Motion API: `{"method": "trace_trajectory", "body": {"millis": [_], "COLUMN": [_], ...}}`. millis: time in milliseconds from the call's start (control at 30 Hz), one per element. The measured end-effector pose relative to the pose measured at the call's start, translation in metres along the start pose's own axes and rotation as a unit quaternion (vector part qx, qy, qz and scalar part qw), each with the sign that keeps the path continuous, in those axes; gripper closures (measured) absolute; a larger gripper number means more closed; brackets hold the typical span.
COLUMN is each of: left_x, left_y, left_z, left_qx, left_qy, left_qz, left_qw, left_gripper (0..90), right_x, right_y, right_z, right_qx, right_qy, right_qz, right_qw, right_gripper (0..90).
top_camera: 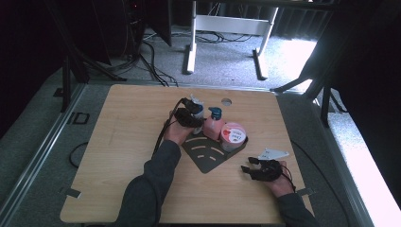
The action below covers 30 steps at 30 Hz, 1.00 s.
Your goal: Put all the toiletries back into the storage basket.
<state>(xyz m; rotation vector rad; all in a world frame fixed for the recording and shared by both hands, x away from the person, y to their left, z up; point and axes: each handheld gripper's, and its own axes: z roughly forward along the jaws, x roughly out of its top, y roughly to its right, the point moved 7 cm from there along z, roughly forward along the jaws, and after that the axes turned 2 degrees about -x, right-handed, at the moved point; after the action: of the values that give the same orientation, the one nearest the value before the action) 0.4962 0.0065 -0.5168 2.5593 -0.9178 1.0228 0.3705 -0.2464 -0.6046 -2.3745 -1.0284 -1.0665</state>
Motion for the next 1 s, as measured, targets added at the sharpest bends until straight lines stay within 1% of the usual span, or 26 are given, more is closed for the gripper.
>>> {"method": "trace_trajectory", "body": {"millis": [400,467,633,767,1000], "left_x": [0.005,0.005,0.004,0.006,0.006], "left_y": [0.000,0.000,-0.002,-0.002,-0.002], "left_z": [0.007,0.009,0.011,0.012,0.015], "left_qx": [0.000,0.000,0.001,0.001,-0.001], "left_qy": [0.011,0.015,0.017,0.024,0.027], "left_qz": [-0.005,-0.009,-0.010,-0.014,-0.021], "left_qw": [0.9999,0.9998,0.9998,0.9996,0.9994], "left_gripper": [55.0,55.0,55.0,55.0,55.0], "right_x": [0.000,0.000,0.000,0.000,-0.001], "right_y": [0.000,0.000,0.000,0.000,0.000], "right_z": [0.000,0.000,0.000,0.000,-0.001], "right_qx": [0.000,0.000,0.000,-0.001,-0.002], "right_qy": [0.000,0.000,0.000,0.000,0.000], "right_qz": [0.000,0.000,0.000,0.000,-0.002], "right_qw": [1.0000,1.0000,1.0000,1.0000,1.0000], "right_gripper": [46.0,46.0,46.0,46.0,46.0]}}
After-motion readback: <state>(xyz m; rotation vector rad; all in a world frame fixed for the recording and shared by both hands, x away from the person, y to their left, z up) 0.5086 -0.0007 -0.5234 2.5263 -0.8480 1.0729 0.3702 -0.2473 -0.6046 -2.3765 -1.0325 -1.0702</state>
